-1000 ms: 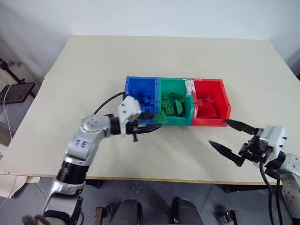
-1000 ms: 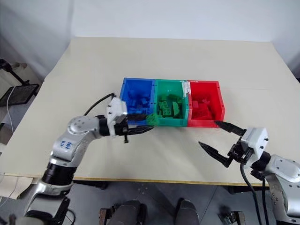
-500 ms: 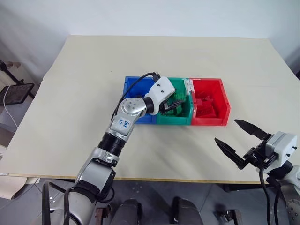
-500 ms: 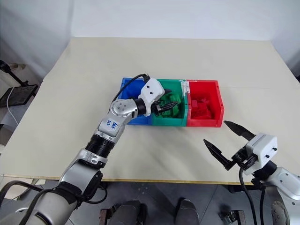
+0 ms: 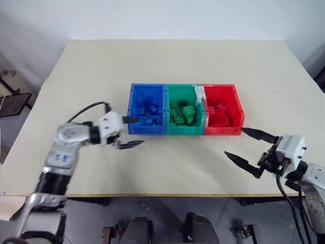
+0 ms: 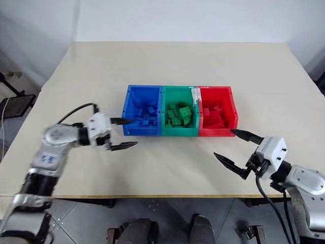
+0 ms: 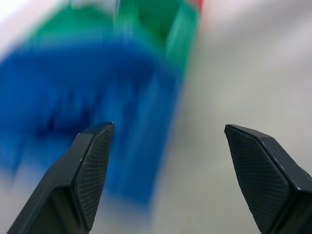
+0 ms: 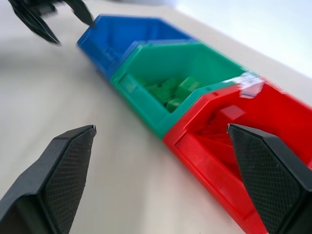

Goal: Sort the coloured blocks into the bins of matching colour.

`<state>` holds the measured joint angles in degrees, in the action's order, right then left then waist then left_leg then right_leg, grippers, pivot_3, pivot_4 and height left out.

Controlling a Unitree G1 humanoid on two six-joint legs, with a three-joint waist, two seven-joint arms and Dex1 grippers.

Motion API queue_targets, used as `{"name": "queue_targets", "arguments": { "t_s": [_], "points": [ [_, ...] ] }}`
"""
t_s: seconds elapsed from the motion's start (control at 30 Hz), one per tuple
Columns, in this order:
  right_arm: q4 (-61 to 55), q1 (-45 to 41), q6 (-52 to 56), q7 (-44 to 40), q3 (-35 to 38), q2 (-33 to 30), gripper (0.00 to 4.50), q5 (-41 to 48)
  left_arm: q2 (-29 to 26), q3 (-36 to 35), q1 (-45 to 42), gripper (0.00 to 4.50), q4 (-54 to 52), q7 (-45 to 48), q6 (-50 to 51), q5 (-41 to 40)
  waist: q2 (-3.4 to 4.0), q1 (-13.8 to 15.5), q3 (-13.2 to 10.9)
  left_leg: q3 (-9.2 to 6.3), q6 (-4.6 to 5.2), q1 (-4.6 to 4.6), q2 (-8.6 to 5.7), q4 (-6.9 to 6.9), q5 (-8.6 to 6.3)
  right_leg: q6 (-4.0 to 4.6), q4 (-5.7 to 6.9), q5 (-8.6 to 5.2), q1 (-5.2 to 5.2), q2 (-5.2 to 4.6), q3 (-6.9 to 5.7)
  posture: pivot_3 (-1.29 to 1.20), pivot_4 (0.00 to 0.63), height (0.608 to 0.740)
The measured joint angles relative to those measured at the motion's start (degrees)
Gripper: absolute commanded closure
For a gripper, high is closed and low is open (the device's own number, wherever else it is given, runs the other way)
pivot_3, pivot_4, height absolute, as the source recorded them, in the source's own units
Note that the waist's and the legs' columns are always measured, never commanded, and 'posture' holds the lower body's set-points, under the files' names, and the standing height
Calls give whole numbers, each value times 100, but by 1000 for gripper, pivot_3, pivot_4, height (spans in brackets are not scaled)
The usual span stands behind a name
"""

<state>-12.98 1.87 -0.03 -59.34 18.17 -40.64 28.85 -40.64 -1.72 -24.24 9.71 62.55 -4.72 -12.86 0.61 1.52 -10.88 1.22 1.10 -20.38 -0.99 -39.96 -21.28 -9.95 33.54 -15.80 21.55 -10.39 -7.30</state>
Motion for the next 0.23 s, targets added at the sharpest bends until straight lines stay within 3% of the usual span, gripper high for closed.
{"name": "queue_targets", "arguments": {
  "t_s": [0.23],
  "points": [
    [386, -381, -84, -292, -214, -4, 0, -55, -222, -738, 942, 620, -285, -303, -14, -172, 0, -3, 0, -9, -2, -3, -4, 0, -2, 0, 4, 0, -2, -5, -6, 0, 150, 740]
  ]
}}
